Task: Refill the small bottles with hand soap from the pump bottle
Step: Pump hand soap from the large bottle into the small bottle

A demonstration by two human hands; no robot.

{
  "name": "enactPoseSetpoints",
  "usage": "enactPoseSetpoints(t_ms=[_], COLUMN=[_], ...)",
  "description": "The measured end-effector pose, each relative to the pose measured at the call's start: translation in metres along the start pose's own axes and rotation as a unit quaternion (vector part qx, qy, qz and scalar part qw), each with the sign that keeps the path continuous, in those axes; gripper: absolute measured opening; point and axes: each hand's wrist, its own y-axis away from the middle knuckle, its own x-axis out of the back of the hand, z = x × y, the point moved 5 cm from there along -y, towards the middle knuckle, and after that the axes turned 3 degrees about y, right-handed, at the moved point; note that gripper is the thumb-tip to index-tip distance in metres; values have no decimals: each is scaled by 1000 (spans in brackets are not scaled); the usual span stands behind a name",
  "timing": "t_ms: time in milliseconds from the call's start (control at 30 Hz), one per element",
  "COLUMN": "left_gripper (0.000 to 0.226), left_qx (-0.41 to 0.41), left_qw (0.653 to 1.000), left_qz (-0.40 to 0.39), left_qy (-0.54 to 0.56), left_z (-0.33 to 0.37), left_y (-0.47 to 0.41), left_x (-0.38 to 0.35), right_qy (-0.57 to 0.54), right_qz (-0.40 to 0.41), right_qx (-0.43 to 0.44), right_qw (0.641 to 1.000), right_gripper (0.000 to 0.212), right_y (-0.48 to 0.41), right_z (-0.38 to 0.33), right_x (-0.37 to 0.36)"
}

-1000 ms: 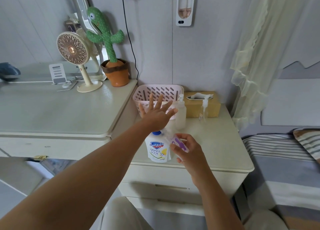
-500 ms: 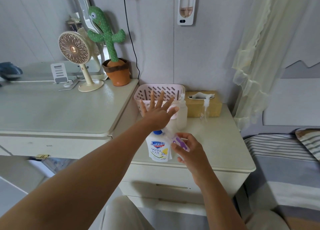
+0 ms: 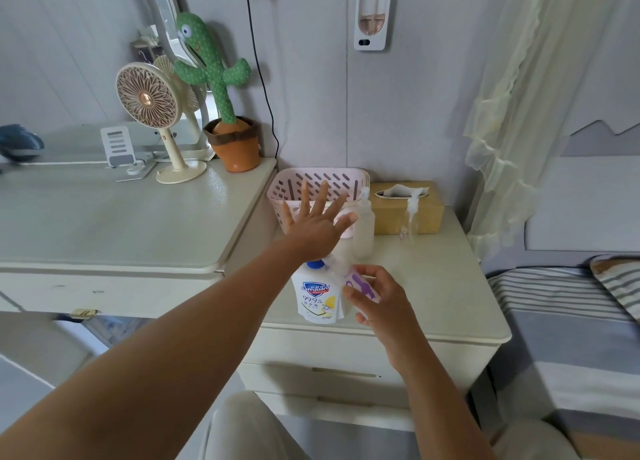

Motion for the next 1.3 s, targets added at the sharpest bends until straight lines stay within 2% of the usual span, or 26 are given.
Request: enactPoseSetpoints(t_ms=[300, 567, 833, 1067, 1300], left_gripper=[65, 62, 65, 62, 65], left_qx=[-12, 0, -13, 1, -5], left_qw=[1000, 1000, 1000, 1000, 1000], left_qz=[-2, -15, 0, -7, -12], left_qy=[-19, 27, -24, 24, 0], left_z=[2, -3, 0, -4, 0], left_y=[-4, 0, -4, 0, -3], left_x=[5, -5, 9, -2, 6], right_qy=[2, -13, -14, -13, -29], right_qz=[0, -2, -10, -9, -22], right_qx=[5, -9, -1, -5, -4], right_qw=[1000, 1000, 1000, 1000, 999], right_gripper=[29, 28, 29, 29, 29], right_y=[0, -1, -2, -2, -2], right_z=[-5, 4, -5, 1, -4], right_x=[2, -3, -2, -4, -1])
